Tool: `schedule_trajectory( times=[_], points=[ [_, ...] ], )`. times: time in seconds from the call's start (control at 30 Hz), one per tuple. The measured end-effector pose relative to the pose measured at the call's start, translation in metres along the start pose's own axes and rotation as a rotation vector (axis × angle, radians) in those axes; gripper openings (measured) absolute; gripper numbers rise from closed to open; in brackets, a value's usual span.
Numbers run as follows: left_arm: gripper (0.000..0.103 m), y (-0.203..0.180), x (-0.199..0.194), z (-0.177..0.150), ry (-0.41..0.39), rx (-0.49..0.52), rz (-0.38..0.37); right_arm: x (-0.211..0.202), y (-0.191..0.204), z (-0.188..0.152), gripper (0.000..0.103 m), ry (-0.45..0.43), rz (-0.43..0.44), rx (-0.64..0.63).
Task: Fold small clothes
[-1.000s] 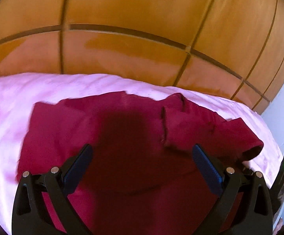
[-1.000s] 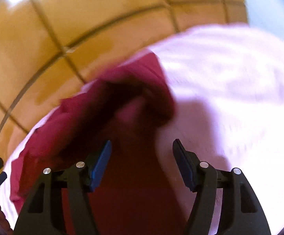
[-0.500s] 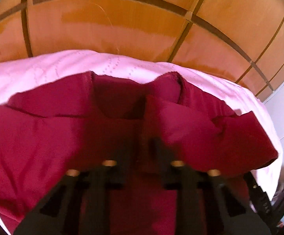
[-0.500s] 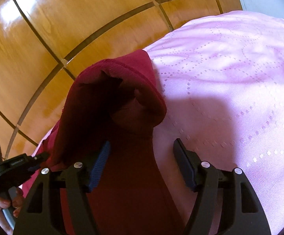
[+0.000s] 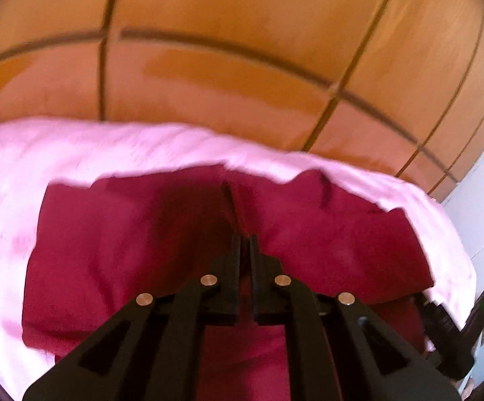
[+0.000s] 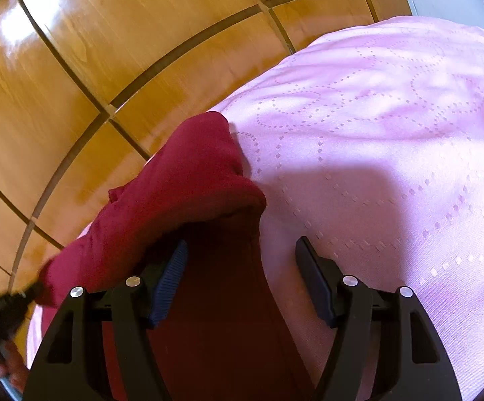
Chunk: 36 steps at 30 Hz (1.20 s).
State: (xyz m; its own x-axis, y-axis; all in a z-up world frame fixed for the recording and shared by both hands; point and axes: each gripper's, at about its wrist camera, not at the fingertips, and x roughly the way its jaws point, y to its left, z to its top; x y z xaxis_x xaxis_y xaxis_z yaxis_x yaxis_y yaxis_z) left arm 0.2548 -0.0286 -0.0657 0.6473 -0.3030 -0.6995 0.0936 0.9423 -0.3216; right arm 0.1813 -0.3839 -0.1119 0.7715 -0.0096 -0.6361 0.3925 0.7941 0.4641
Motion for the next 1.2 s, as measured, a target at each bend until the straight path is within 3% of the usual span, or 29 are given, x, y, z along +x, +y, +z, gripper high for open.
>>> schedule_trajectory(
  times=[0.13,0.17,0.2,0.33,0.4,0.47,0.57,0.7,0.83,0.9,0.97,1.0,1.03,1.13,1.2],
  points=[
    [0.004,0.016,0.011,-0.012,0.028,-0.04,0.007,0.003,0.01,0.004,0.067,0.031,-0.066,-0.041],
    [0.004,0.017,0.012,-0.015,0.033,-0.039,0.01,0.005,0.018,0.007,0.071,0.052,-0.113,-0.072],
    [0.004,0.018,0.014,-0.017,0.037,-0.033,0.014,0.007,0.023,0.009,0.081,0.062,-0.14,-0.092],
    [0.004,0.017,0.01,-0.018,0.022,-0.026,0.018,-0.001,0.032,0.026,0.084,-0.017,-0.215,-0.131],
    [0.003,0.018,0.007,-0.018,0.01,-0.03,0.028,-0.007,0.025,0.034,0.084,-0.068,-0.338,-0.138],
    [0.003,0.018,0.012,-0.027,0.044,-0.019,0.021,-0.001,0.009,0.034,0.084,-0.05,-0.372,-0.107],
    [0.003,0.011,0.018,-0.041,0.027,0.039,0.061,0.004,-0.011,0.032,0.086,0.004,-0.313,-0.031],
    [0.006,0.016,0.018,-0.042,0.013,0.024,0.052,-0.01,-0.011,0.033,0.087,0.046,-0.288,-0.07],
    [0.006,0.024,0.016,-0.046,-0.005,-0.004,0.019,-0.046,-0.012,0.03,0.087,-0.002,-0.267,-0.074],
    [0.006,0.026,0.016,-0.049,-0.016,-0.013,0.007,-0.064,-0.004,0.032,0.087,-0.069,-0.236,-0.105],
    [0.006,0.024,0.016,-0.05,-0.02,-0.007,0.015,-0.068,0.012,0.038,0.075,-0.103,-0.103,-0.152],
    [0.006,0.022,0.016,-0.05,-0.02,0.0,0.024,-0.065,0.02,0.042,0.063,-0.098,-0.066,-0.186],
    [0.006,0.021,0.016,-0.05,-0.019,0.003,0.027,-0.057,0.033,0.046,0.058,-0.083,-0.034,-0.23],
    [0.006,0.022,0.016,-0.05,-0.02,0.001,0.026,-0.021,0.064,0.056,0.045,-0.038,0.06,-0.339],
    [0.006,0.022,0.017,-0.05,-0.018,0.0,0.027,0.003,0.074,0.059,0.039,0.012,0.077,-0.372]
  ],
)
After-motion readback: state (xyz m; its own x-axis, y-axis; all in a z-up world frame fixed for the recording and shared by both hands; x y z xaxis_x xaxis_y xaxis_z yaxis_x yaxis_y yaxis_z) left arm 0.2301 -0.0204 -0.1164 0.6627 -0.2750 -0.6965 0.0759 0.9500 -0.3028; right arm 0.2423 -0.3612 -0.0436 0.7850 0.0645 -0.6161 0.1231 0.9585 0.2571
